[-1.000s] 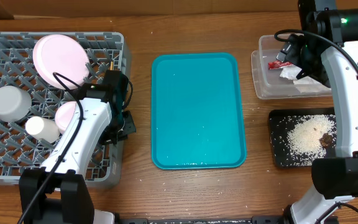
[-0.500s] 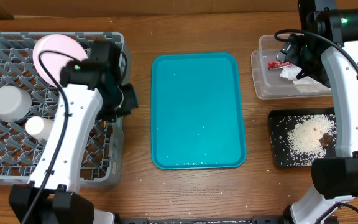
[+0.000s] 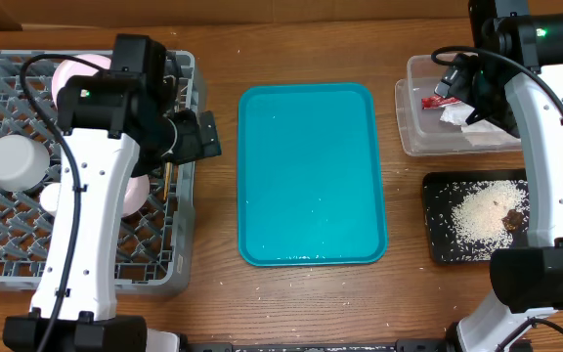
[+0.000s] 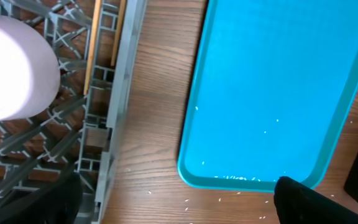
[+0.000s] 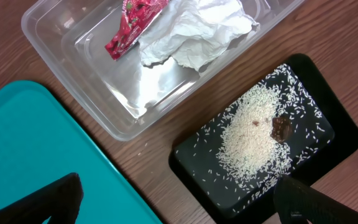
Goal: Sort waste into correct bins and load items into the dishwasher
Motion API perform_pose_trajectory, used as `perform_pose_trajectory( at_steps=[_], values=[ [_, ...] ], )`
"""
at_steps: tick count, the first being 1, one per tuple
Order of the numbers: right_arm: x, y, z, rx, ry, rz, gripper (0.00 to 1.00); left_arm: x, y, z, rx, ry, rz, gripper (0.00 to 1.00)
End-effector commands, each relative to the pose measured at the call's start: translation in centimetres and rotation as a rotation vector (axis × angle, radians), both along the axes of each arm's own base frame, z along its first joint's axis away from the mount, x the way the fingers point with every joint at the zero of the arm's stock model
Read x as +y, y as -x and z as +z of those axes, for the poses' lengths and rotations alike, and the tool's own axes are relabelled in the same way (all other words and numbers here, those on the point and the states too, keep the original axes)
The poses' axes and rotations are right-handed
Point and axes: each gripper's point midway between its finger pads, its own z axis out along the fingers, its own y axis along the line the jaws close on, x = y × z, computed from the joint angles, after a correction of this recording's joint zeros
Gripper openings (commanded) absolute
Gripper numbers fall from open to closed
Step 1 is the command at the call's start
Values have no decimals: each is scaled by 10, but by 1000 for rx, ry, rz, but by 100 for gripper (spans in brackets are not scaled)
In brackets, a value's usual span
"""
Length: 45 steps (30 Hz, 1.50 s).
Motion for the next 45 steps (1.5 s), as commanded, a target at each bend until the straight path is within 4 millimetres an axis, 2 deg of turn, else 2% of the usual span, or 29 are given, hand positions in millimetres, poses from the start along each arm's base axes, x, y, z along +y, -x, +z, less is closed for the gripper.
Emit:
perform_pose_trajectory(
  at_steps=[1, 6, 11, 15, 20, 24, 29, 45],
  values=[
    [-1, 1, 14, -42, 2, 6, 100, 4, 1, 28, -97, 16, -6, 100],
    [-1, 1, 14, -43, 2, 6, 100, 29, 11, 65, -236, 11, 82, 100],
    [-1, 1, 14, -43, 2, 6, 100, 79, 33, 87, -308, -6, 285, 100],
    [-1, 1, 14, -43, 2, 6, 100, 118, 58, 89, -288, -3, 484, 100],
    [-1, 1, 14, -43, 2, 6, 100, 154, 78, 84, -247, -2, 679, 100],
    [-1, 1, 14, -43, 2, 6, 100, 179, 101, 79, -206, 35, 920, 100],
    [-1, 1, 14, -43, 1, 6, 100, 184, 118, 74, -154, 47, 1003, 100],
    [-1, 0, 14, -45, 1, 6, 100, 188, 122, 74, -147, 15, 1013, 100]
  ],
)
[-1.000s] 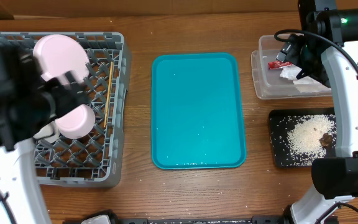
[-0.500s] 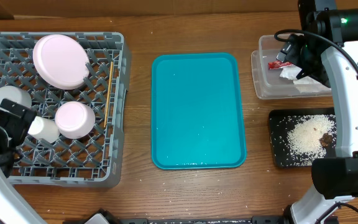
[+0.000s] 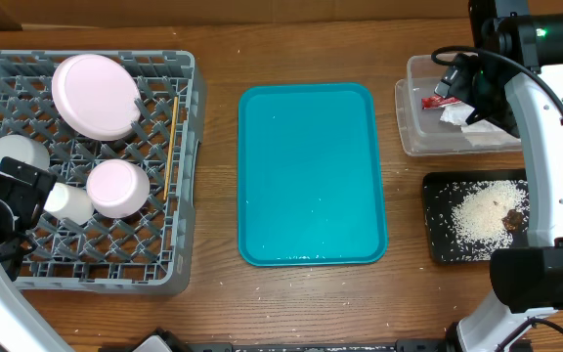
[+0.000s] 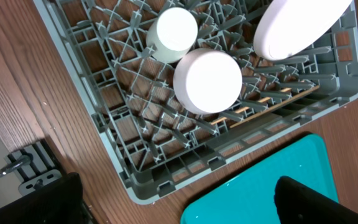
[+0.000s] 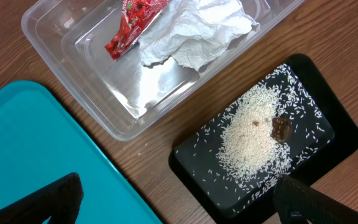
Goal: Sort waste into correct bins and load items into the dishwasher
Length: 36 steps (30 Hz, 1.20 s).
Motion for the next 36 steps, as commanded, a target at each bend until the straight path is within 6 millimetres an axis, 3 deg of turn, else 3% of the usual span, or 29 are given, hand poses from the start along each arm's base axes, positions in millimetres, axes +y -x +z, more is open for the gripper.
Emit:
perform_pose_trajectory(
  at_steps=[1, 4, 5, 7, 11, 15, 24, 28, 31, 36],
  values=[
    [-1, -1, 15, -51, 1, 6, 100, 4, 2, 4, -3, -17, 27, 100],
    [10, -8, 14, -76, -61, 22, 100, 4, 2, 4, -3, -17, 27, 100],
    [23, -8, 12, -72, -134, 43, 100, 4, 2, 4, -3, -17, 27, 100],
    [70, -2, 11, -41, -398, 115, 100, 4, 2, 4, -3, -17, 27, 100],
    [120, 5, 27, -27, -695, 198, 100, 4, 2, 4, -3, -17, 27, 100],
    [131, -3, 35, -67, -755, 234, 100, 4, 2, 4, -3, -17, 27, 100],
    [131, -17, 40, -132, -748, 259, 100, 4, 2, 4, -3, -17, 27, 100],
    [136, -6, 36, -83, -745, 270, 100, 4, 2, 4, -3, -17, 27, 100],
    [149, 8, 32, -38, -724, 374, 100, 4, 2, 4, -3, -17, 27, 100],
    [171, 32, 13, 58, -577, 474, 100, 4, 2, 4, -3, -17, 27, 100]
  ],
)
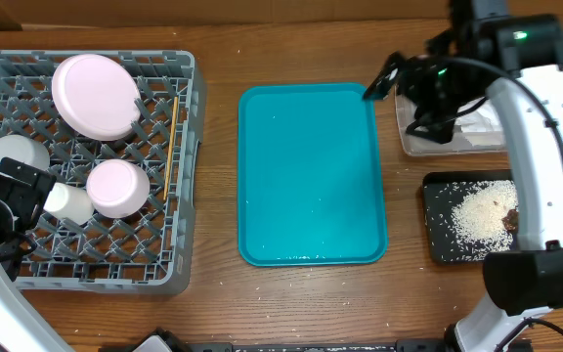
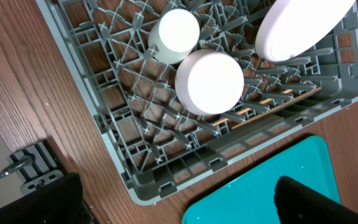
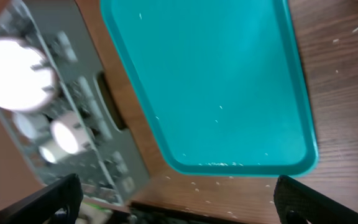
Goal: Sort waste into correct bins and load items into the dishwasher
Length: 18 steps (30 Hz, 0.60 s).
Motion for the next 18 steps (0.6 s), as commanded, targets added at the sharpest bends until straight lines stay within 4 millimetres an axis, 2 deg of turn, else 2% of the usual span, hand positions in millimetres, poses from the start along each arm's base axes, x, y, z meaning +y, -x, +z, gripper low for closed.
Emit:
perform_pose_trajectory(
  at_steps=[1, 2, 3, 8, 11, 18],
  values=[
    [22, 14, -1, -64, 110, 125, 100, 3, 1, 4, -7, -11, 24, 100],
    [31, 16, -1, -82, 120, 152, 100, 3, 1, 4, -7, -11, 24, 100],
    [49, 14, 1, -134, 130, 194, 100, 3, 1, 4, -7, -11, 24, 100],
    [88, 3, 13, -271, 92, 261, 100, 3, 1, 4, -7, -11, 24, 100],
    [96, -1, 17, -303, 75, 266, 100, 3, 1, 4, -7, -11, 23, 100],
    [94, -1, 17, -301, 77, 264, 100, 3, 1, 4, -7, -11, 24, 100]
  ],
)
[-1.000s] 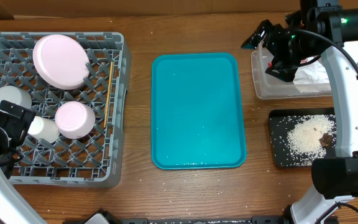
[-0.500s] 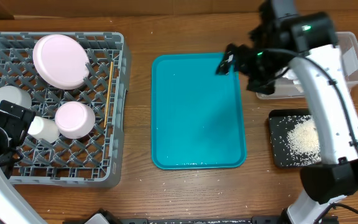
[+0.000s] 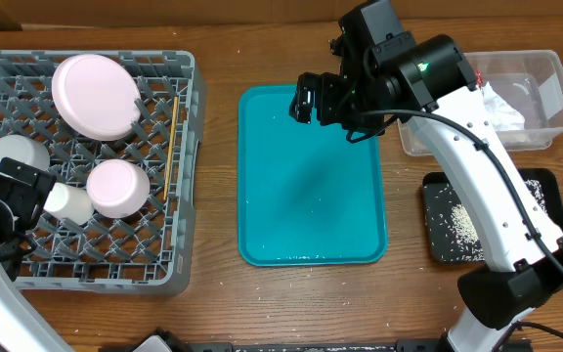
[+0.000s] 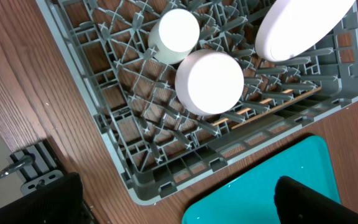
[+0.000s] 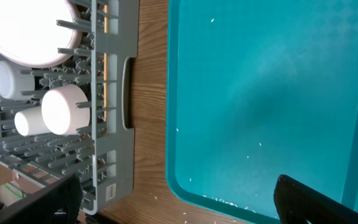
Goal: Sort waste into correct bins and load items into the dishwasher
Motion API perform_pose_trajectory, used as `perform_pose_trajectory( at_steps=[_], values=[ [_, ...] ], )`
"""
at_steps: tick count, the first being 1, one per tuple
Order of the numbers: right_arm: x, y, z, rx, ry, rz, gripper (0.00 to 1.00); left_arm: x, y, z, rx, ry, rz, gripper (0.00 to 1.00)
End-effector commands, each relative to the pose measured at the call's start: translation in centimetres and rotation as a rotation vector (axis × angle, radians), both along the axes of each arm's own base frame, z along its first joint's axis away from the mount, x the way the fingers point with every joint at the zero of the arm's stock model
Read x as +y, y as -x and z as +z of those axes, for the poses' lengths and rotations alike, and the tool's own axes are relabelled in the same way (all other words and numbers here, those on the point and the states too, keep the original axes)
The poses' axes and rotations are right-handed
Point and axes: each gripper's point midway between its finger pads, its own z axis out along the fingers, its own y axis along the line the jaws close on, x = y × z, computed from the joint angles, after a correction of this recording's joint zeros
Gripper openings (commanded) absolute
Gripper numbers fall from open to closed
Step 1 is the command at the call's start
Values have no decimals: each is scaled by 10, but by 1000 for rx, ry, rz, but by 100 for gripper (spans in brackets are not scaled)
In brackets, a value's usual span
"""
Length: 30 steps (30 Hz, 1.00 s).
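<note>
The grey dish rack at the left holds a pink plate, a pink bowl, two white cups and chopsticks. The teal tray in the middle carries only a few rice grains. Over the tray's far left part hangs my right gripper, open and holding nothing; its wrist view looks down on the tray and the rack. At the rack's left edge my left gripper stands open and holds nothing. Its wrist view shows the bowl and a cup.
A clear plastic bin with crumpled white tissue stands at the back right. In front of it lies a black tray with spilled rice. My right arm crosses above both.
My right gripper has moved left, from over the teal tray's far right corner to over its far left part. The left arm and the dishes have not moved.
My left gripper was open over the rack's right edge by the chopsticks, my right one over the clear bin. Then the left arm stood at the rack's far left. The right gripper was then over the tray's far right corner, now farther left.
</note>
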Motion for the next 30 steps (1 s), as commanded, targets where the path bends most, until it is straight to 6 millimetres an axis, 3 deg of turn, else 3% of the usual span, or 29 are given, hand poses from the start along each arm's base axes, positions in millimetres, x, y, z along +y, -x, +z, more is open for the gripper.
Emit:
perform_pose_trajectory(
  at_steps=[1, 6, 10, 11, 17, 22, 30],
  values=[
    [-8, 0, 10, -29, 2, -14, 100, 3, 1, 4, -7, -11, 24, 100],
    [-40, -10, 23, -39, 3, -93, 100, 3, 1, 4, -7, -11, 24, 100],
    [-85, -23, 38, -61, -5, -207, 100, 3, 1, 4, -7, -11, 24, 100],
    [-107, -26, 41, -61, -3, -261, 100, 3, 1, 4, -7, -11, 24, 100],
    [-173, -29, 36, -5, 17, -427, 100, 3, 1, 4, -7, -11, 24, 100],
    [-195, -30, 34, 4, 20, -484, 100, 3, 1, 4, -7, -11, 24, 100],
    [-196, -35, 37, -18, 14, -486, 100, 3, 1, 4, -7, -11, 23, 100]
  ],
)
